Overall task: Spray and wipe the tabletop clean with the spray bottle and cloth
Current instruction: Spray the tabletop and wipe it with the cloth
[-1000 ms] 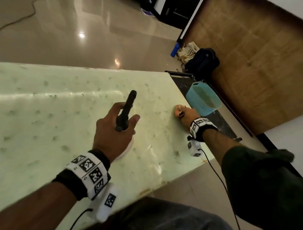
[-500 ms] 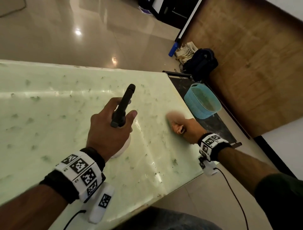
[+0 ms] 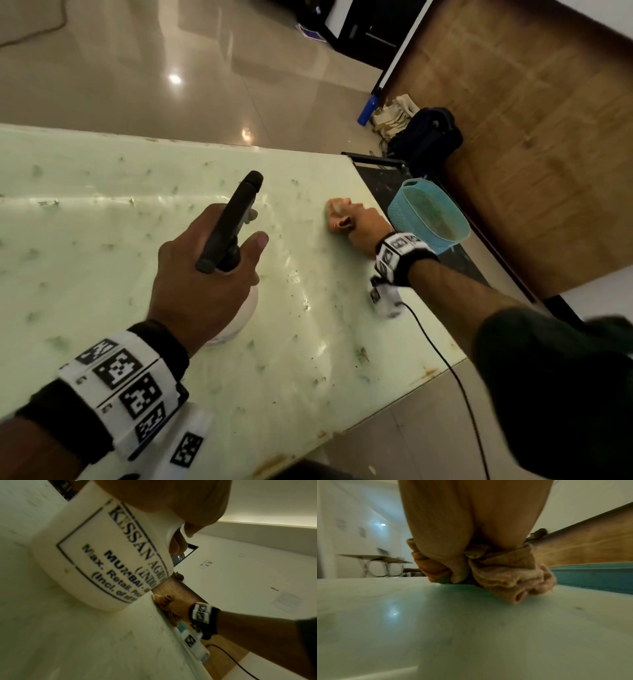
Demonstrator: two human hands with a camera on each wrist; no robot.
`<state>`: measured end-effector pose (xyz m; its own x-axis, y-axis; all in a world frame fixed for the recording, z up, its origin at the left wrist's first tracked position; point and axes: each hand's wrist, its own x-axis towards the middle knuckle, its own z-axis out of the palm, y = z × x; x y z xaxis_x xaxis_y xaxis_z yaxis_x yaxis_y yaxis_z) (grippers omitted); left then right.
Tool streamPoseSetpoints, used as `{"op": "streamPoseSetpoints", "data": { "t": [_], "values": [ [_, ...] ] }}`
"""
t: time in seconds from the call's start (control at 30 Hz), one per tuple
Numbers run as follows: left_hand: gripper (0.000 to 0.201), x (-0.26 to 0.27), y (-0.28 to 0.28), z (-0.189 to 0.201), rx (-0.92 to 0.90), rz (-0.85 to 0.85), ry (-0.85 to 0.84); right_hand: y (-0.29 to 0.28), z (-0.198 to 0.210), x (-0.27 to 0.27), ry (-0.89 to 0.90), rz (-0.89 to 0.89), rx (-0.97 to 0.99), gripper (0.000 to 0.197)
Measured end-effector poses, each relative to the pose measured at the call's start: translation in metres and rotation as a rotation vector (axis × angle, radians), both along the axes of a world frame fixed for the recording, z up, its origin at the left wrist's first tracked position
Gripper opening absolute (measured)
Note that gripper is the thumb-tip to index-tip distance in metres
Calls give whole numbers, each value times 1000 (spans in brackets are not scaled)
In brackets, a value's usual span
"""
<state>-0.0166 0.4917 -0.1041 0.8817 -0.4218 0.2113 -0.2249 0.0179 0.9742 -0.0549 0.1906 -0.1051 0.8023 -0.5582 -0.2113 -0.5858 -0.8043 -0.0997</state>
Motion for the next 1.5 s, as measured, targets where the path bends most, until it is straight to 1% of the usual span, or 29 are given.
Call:
{"op": "streamPoseSetpoints", "data": {
  "t": [0.03,0.1,0.13,0.17,0.23,0.3,0.33,0.4,0.43,0.47,0.53,0.6,0.67,0.7,0.77,0.8,0.83,0.93,1.0,1.03,1.07,1.13,1.17,1.23,1.27,1.33,1.4,1.47,1.5],
  "values": [
    [19,0,0,0,-2,0,4,2,-3,-11,-21,-6,91,38],
    [19,0,0,0,-6,3,5,4,-4,-38,-28,12,252,34],
    [20,0,0,0,-7,3,7,1,-2,-51,-3,56,222,30],
    [20,0,0,0,-8,0,11,-4,-1,-60,10,78,179,30],
    [20,0,0,0,-12,-8,21,-24,-1,-64,9,20,8,41],
    [21,1,1,-1,-17,-9,22,-44,-3,-45,36,-54,-125,38],
    [21,1,1,-1,-18,-10,16,-51,-2,-28,57,-87,-154,37],
    [22,1,1,-3,-15,-8,1,-55,0,13,73,-96,-171,36],
    [22,1,1,-2,-14,-8,-7,-54,1,34,49,-94,-163,32],
    [22,1,0,-3,-16,-7,-13,-47,2,54,43,-72,-148,28],
    [21,1,0,-3,-31,-8,-8,-32,0,85,-14,30,-105,21],
    [21,1,0,-3,-41,-14,-9,-15,-2,92,-37,88,-55,17],
    [24,1,0,-2,-50,-20,-8,-4,0,77,-22,136,-20,27],
    [25,1,1,-3,-51,-24,-11,-5,1,63,22,156,-1,28],
    [25,1,1,-3,-49,-30,-17,-12,7,34,88,207,-24,33],
    [25,2,1,-4,-48,-30,-26,-23,10,25,97,208,-41,33],
    [26,2,1,-4,-44,-27,-36,-35,12,18,81,171,-37,33],
    [29,3,2,-6,-33,-27,-60,-79,9,31,98,45,-153,40],
    [33,4,2,-8,-26,-27,-76,-98,5,56,117,-29,-210,43],
    [34,4,2,-9,-20,-27,-84,-103,4,70,101,-68,-206,45],
    [34,5,2,-10,-13,-23,-94,-108,1,89,80,-95,-205,42],
    [33,5,2,-10,2,-15,-111,-113,-5,121,95,-66,-213,29],
    [33,5,2,-10,5,-13,-113,-114,-7,135,118,-37,-194,31],
    [34,5,2,-10,11,-11,-107,-105,-8,152,134,6,-145,42],
    [34,5,1,-10,17,-10,-104,-100,-8,153,132,33,-135,42],
    [34,5,1,-8,21,-3,-95,-87,-4,141,156,117,-135,39],
    [34,5,1,-8,14,-2,-92,-83,4,118,220,177,-112,42],
    [33,5,2,-8,8,-8,-94,-83,14,92,274,246,-44,54],
    [33,5,2,-8,9,-9,-96,-88,19,85,278,248,-41,59]
  ]
}}
